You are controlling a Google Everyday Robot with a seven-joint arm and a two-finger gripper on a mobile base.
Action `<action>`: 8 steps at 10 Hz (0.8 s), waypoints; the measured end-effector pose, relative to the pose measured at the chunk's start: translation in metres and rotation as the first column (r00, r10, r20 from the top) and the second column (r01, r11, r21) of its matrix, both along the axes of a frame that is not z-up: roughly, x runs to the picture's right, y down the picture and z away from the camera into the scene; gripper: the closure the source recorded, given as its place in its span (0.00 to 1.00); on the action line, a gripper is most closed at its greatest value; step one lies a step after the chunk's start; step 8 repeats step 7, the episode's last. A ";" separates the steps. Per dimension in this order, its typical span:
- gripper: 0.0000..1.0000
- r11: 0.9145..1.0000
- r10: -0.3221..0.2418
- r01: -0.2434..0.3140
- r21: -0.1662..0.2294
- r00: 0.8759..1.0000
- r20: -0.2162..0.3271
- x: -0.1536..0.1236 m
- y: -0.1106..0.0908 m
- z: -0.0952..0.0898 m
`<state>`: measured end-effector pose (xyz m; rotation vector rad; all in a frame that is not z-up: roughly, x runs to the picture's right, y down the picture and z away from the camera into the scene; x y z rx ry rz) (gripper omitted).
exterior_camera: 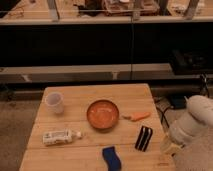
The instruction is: Knock the eraser over
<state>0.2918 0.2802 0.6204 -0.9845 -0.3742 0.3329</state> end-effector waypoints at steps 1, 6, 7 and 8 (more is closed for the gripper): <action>0.72 1.000 0.023 -0.023 0.012 1.000 -0.003 0.006 0.002 -0.006; 0.70 0.995 -0.098 0.099 0.012 0.992 -0.077 -0.010 -0.002 0.008; 0.57 0.999 -0.047 0.048 0.020 0.998 -0.046 -0.010 0.000 0.009; 0.57 0.999 -0.047 0.048 0.020 0.998 -0.046 -0.010 0.000 0.009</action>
